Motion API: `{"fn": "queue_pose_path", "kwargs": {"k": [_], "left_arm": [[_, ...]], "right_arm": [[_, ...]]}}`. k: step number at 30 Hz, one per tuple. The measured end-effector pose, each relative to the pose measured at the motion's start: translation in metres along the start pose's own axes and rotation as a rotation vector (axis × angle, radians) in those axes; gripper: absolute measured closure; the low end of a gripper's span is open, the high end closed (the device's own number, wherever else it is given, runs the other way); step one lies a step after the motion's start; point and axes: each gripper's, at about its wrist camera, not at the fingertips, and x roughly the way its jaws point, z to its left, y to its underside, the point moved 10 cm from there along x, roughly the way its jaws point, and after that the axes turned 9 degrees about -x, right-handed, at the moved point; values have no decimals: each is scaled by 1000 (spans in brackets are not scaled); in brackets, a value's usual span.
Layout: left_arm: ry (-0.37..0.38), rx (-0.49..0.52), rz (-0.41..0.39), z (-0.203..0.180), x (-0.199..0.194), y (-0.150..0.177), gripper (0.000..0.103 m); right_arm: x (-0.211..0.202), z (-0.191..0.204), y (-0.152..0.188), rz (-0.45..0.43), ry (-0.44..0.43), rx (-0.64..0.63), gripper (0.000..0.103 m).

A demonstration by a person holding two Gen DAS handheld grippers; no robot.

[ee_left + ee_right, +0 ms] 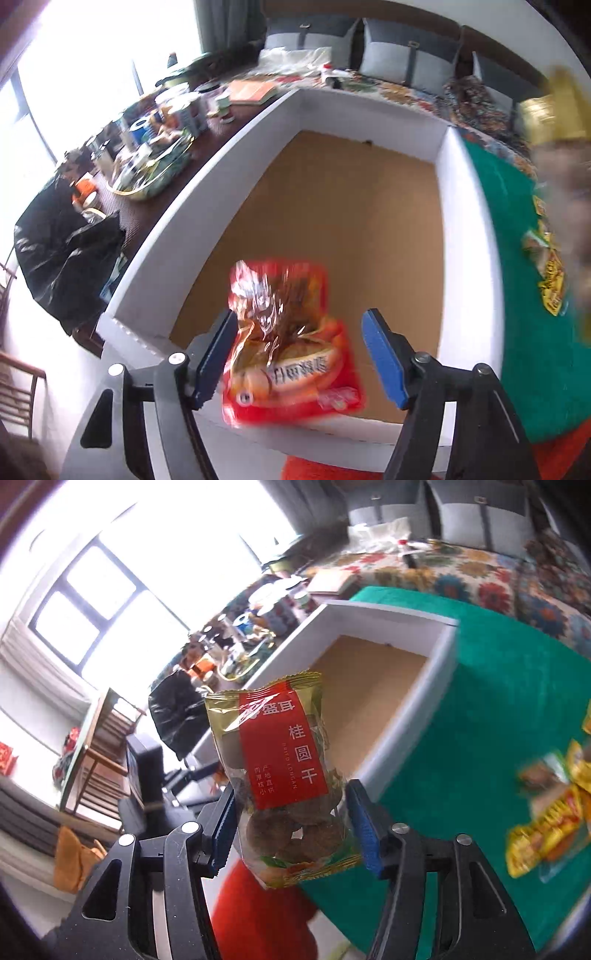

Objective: Organize snacks
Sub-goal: 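Carry both bags into the white box and open both tools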

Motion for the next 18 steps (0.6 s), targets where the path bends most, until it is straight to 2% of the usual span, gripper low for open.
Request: {"fn": "queue_pose_path", "kwargs": {"k": [2, 4, 6, 8, 10, 12, 13, 14, 16, 18], "left_arm": [[-20, -38, -5, 13, 0, 6, 25], [-5, -70, -51, 16, -11, 5, 25], [17, -84, -114, 10, -24, -1, 25], [77, -65, -198, -15, -38, -9, 25], [121, -25, -250, -43, -45, -19, 25], [145, 25, -284, -76, -44, -22, 25], [153, 60, -298, -95, -39, -22, 24], [148, 80, -299, -106, -32, -23, 24], [126, 118, -270, -127, -11, -18, 24], [118, 147, -203, -145, 11, -5, 24]], "right_arm": [[27, 7, -1, 19, -36, 37, 19], [33, 3, 0, -5, -49, 90, 19], [20, -10, 4, -56, -56, 113, 19], [-1, -35, 13, -84, 5, 107, 19], [-20, -75, 35, -96, 118, 81, 19], [-40, -129, 74, -101, 289, 45, 19], [-55, -164, 105, -92, 400, 38, 19], [-63, -189, 129, -79, 471, 43, 19], [-78, -242, 183, -38, 606, 85, 19], [-111, -294, 249, -12, 750, 142, 19]]}}
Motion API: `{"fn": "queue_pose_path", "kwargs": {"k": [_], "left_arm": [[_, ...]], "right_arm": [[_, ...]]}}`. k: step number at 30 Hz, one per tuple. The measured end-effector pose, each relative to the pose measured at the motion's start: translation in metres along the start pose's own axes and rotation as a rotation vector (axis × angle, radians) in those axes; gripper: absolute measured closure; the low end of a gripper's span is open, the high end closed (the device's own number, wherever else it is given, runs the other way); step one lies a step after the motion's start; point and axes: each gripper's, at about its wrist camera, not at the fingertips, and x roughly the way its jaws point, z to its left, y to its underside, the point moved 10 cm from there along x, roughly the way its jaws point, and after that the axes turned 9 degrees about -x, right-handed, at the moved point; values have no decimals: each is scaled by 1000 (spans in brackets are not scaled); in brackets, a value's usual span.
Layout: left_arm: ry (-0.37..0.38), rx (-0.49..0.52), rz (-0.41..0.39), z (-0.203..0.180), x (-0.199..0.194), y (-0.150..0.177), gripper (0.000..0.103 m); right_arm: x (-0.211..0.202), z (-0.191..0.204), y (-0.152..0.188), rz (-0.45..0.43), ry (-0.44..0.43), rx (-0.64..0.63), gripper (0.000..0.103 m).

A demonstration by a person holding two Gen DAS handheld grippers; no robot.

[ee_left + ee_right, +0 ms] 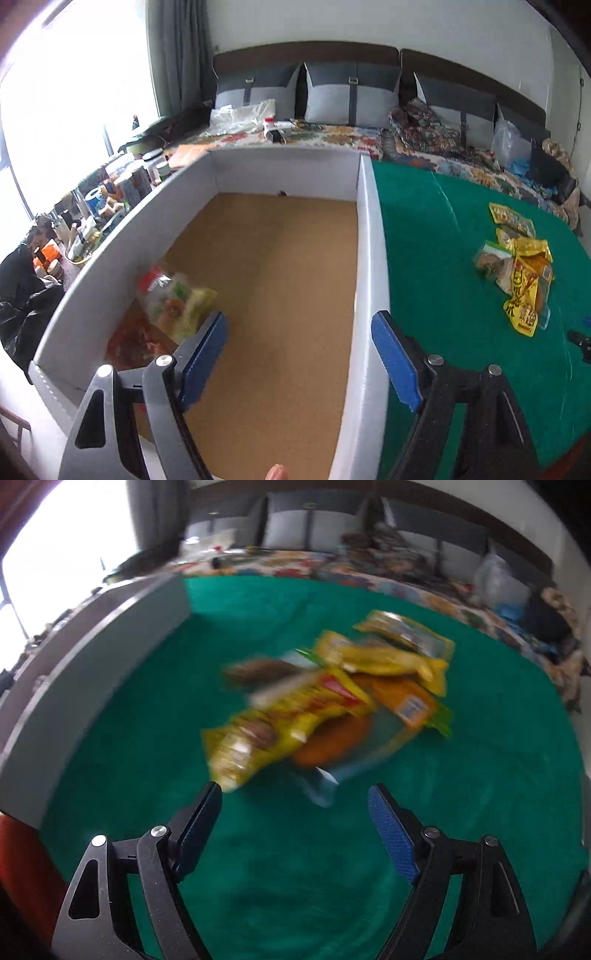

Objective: Organize snacks
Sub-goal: 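Carry both bags into the white box and open both tools, then return both tools over the remaining snacks on the green cover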

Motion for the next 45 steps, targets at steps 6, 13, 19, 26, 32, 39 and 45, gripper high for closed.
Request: {"fn": "queue_pose_path", "kwargs": {"k": [6, 13, 19, 26, 32, 39, 45], "left_arm": [[-17, 143, 35, -37, 1, 22, 24], [-57, 173, 73, -43, 5, 35, 24], [-244, 137, -132, -33, -24, 7, 24], [-119, 216, -407, -126, -106, -11, 0], [235, 223, 5, -229, -29, 73, 0], [236, 176, 165, -251, 74, 118, 0], [224, 234, 163, -276, 103, 86, 0]], "right_arm": [[3, -117, 81, 32, 227, 92, 19], [19, -158, 83, -8, 259, 186, 16], [18, -165, 89, -8, 161, 293, 8], [15, -160, 94, -6, 170, 288, 7], [15, -160, 94, -6, 170, 289, 7], [14, -160, 93, -7, 169, 289, 7], [14, -160, 93, -7, 167, 290, 7]]}}
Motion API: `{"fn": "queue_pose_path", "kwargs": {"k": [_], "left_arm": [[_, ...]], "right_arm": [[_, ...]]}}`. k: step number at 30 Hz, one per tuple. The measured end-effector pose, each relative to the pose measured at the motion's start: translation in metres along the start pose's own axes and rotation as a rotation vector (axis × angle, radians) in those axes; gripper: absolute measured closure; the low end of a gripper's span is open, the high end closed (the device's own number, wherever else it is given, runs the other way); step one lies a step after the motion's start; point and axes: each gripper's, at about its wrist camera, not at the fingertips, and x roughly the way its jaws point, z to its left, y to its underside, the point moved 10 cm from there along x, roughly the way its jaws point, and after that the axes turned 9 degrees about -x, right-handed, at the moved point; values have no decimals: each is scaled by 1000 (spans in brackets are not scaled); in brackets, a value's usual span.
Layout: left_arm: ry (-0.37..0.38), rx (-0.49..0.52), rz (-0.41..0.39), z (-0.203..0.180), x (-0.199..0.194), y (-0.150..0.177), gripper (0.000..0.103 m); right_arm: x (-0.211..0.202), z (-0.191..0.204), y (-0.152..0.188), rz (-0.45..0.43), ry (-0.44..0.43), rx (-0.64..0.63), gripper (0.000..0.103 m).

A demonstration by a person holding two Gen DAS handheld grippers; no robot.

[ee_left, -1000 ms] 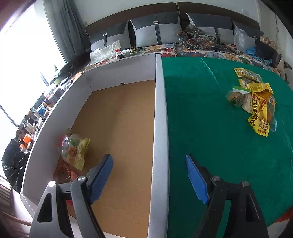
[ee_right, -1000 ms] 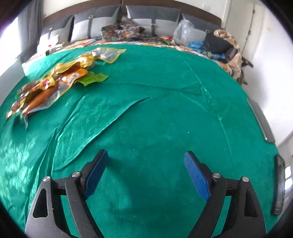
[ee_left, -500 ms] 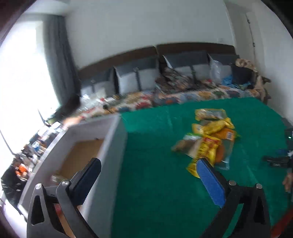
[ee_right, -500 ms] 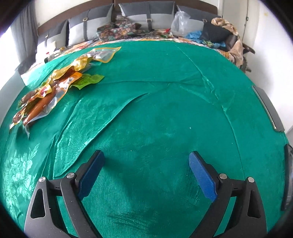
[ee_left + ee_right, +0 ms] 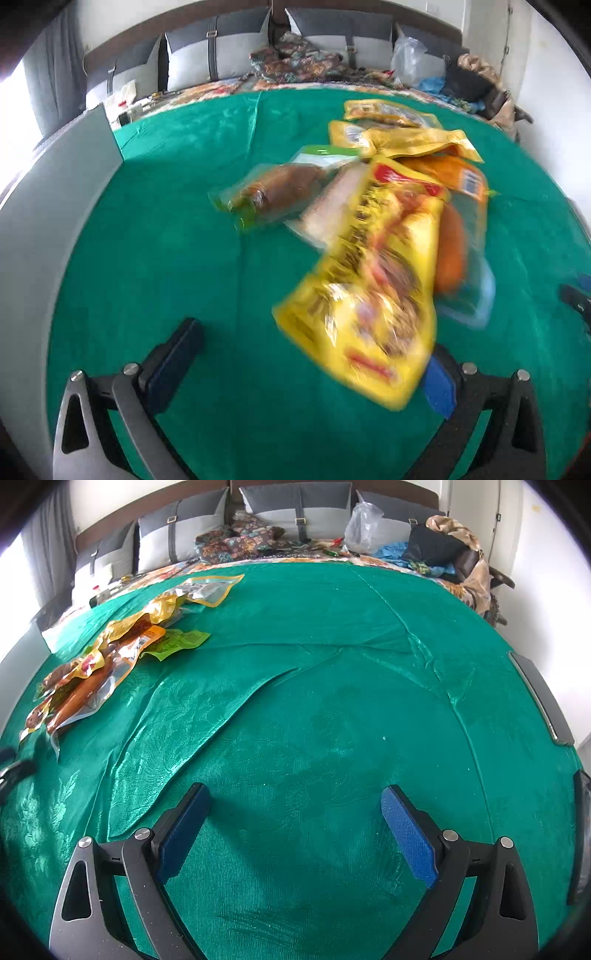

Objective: Organize snacks
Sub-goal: 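Return both tools over the remaining snacks on the green cover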

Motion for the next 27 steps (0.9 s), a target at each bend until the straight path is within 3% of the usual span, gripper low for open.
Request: {"fn": "queue_pose_path", "kwargs": {"k": [27], "left_arm": [[0, 8, 2, 1, -2, -5, 0]], "right_arm": [[-1, 1, -1, -3, -5, 3, 7]]}}
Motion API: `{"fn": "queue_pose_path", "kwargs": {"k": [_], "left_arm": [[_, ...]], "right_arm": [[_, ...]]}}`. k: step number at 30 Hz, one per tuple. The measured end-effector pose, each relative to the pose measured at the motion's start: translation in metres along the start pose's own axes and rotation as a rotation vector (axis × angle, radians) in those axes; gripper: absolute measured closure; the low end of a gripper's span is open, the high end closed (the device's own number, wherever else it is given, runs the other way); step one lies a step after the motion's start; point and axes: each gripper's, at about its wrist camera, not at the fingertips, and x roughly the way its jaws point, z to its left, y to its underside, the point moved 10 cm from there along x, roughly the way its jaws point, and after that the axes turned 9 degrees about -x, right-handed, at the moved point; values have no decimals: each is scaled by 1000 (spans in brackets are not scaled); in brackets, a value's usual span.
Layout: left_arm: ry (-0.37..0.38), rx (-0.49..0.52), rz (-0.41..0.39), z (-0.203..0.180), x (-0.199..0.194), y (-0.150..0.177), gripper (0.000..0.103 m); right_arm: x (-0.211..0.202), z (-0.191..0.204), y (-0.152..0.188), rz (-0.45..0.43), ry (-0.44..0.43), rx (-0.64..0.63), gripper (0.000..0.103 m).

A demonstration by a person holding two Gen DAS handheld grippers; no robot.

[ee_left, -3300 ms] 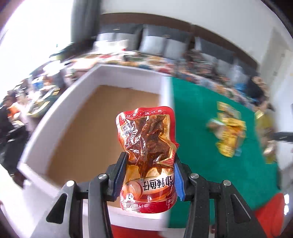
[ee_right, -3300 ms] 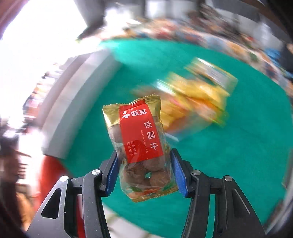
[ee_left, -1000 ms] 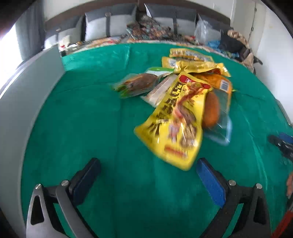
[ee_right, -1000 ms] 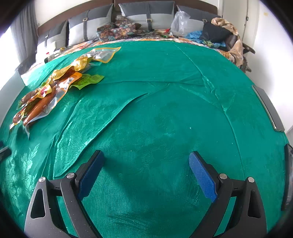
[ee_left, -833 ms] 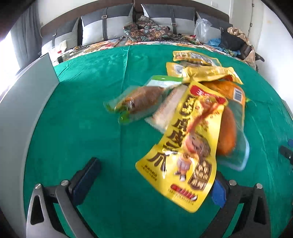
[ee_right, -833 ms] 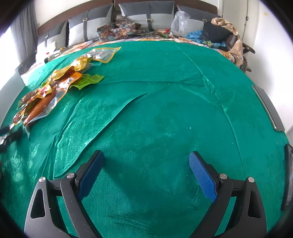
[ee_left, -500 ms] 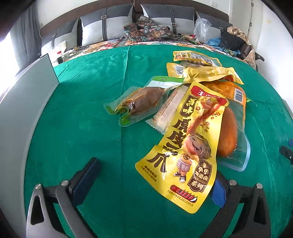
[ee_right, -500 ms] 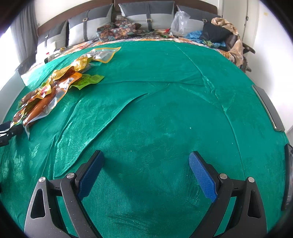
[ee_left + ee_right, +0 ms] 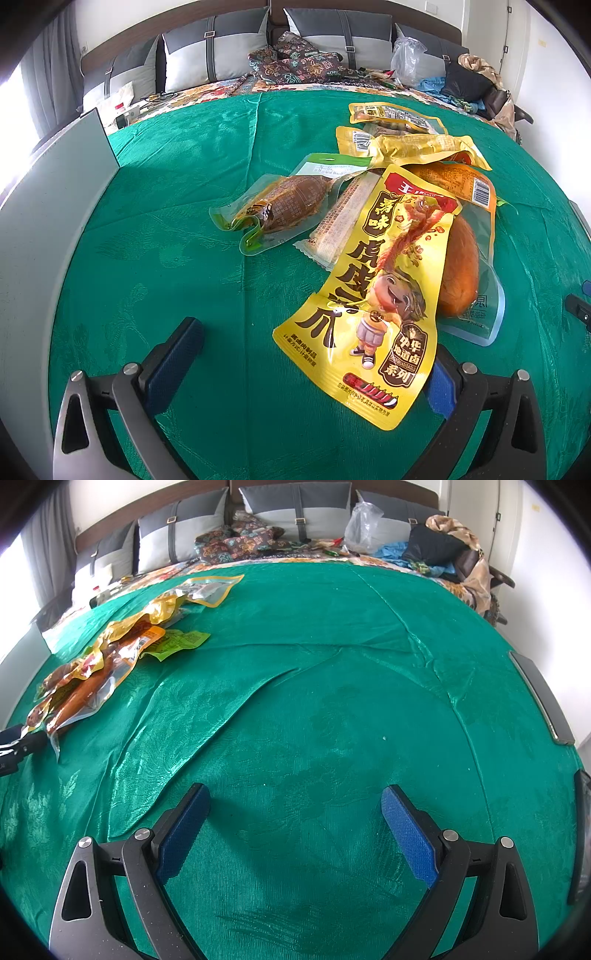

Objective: Organize snacks
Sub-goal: 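Return both tools over the remaining snacks on the green cover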

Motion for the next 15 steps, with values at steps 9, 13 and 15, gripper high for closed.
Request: {"fn": "queue_pose_path", "kwargs": {"k": [9, 13, 15], "left_arm": [[0, 0, 0, -1, -5, 0, 0], [0, 0, 0, 0, -4, 0, 0], [0, 0, 0, 0, 0, 0, 0]], "right_arm": [[0, 0, 0, 0, -1, 1, 7], [0, 0, -1, 0, -1, 0, 7], [0, 0, -1, 0, -1, 1, 7]]}}
